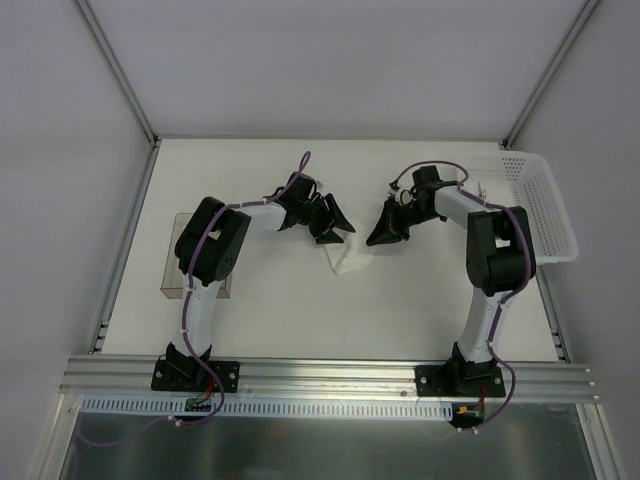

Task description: Place the utensils on the paper napkin and roll it up

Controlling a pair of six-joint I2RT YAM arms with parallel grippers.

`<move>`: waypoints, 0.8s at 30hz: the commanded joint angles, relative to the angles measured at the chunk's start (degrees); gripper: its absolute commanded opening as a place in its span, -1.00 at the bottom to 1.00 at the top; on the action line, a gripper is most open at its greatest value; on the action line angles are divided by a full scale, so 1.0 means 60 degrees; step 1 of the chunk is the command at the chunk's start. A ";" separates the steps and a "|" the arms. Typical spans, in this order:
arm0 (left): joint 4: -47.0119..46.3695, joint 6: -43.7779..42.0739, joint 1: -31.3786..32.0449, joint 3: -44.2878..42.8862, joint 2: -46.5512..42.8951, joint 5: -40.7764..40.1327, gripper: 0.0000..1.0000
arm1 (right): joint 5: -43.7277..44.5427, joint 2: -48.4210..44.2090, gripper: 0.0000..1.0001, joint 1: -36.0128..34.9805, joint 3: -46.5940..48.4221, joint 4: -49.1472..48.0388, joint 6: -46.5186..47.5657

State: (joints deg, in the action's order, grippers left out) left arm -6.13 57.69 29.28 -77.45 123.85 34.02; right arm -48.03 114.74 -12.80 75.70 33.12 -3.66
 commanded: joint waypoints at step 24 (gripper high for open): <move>0.2120 -0.0299 0.0057 -0.0436 0.0935 -0.0397 0.42 | 0.2013 -0.0682 -0.82 -0.1895 -0.0736 -0.2752 -0.0591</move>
State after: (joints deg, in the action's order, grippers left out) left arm -2.07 57.80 29.30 -81.30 125.38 35.77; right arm -39.13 109.30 -24.29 72.42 15.77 -8.45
